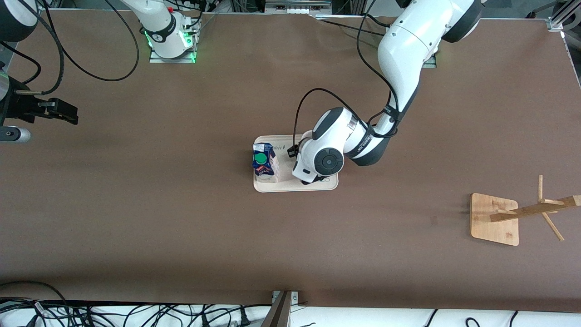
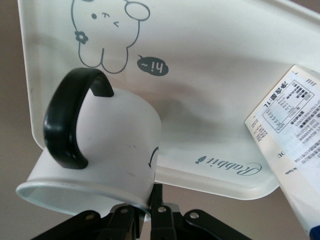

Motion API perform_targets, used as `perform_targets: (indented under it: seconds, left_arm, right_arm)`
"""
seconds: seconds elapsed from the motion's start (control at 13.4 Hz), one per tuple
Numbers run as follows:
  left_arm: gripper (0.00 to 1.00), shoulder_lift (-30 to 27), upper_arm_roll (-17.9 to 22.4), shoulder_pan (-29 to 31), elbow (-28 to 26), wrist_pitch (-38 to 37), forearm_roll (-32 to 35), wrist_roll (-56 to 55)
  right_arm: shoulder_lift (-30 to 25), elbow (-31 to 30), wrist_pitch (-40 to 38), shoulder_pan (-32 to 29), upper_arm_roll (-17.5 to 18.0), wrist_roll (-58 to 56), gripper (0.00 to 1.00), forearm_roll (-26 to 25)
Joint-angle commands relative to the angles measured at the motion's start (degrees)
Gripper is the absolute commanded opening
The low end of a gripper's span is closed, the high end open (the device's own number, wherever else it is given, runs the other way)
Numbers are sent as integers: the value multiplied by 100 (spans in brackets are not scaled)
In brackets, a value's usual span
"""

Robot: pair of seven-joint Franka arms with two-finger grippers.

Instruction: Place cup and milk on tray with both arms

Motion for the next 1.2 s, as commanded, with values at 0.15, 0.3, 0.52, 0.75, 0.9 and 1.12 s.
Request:
perform_targets:
  seconds: [0.15, 0.3, 0.52, 0.75, 0.9, 1.12]
  left_arm:
    - [70, 37, 257, -15, -61, -76, 81, -63]
    - [100, -59, 250, -42, -53, -120, 581, -63]
    - [100, -147, 249, 37, 18, -409, 626, -37]
    - [100, -410, 267, 81, 44, -647, 644, -19]
    - [100, -769, 267, 239, 53, -971, 635, 33]
    - [100, -1524, 215, 792, 44, -1550, 626, 848]
  right_arm:
    - [21, -58, 321, -291, -39, 467, 100, 665]
    - [21, -5, 312, -309, -56, 406, 100, 472]
    - [48, -14, 321, -282, -47, 178, 100, 200]
    - [56, -14, 312, -282, -47, -95, 100, 181]
    - [57, -14, 303, -282, -47, -156, 100, 181]
    - [48, -40, 312, -282, -47, -499, 100, 172]
